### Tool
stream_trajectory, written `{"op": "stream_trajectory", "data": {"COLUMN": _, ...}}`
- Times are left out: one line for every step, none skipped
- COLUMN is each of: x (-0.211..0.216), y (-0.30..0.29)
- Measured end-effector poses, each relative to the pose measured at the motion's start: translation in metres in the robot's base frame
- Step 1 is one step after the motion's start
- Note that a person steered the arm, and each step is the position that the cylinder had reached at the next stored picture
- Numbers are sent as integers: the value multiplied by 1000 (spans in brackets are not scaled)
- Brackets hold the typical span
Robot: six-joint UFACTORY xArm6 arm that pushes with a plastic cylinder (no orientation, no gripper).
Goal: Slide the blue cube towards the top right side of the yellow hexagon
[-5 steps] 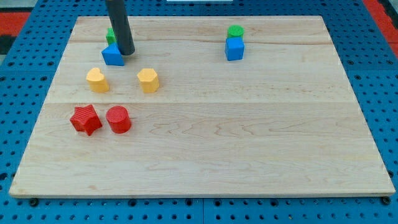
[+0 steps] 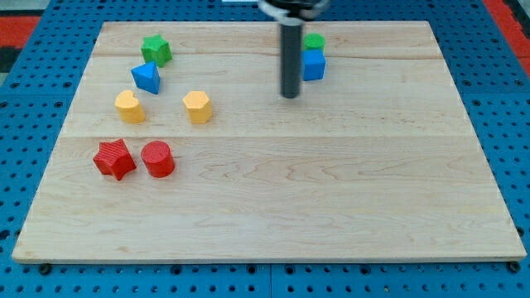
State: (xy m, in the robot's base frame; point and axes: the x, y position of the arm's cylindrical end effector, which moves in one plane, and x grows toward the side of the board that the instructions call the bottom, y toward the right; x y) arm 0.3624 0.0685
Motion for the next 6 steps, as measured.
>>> {"op": "stream_trajectory", "data": {"x": -12, "y": 53}}
{"op": "stream_trajectory", "data": {"x": -41, "y": 54}}
{"op": "stream_trajectory", "data": {"x": -58, "y": 44}}
{"op": "stream_trajectory", "data": {"x": -59, "y": -2}}
{"op": "stream_trajectory", "data": {"x": -66, "y": -14}}
{"op": "stream_trajectory", "data": {"x": -75, "y": -23}}
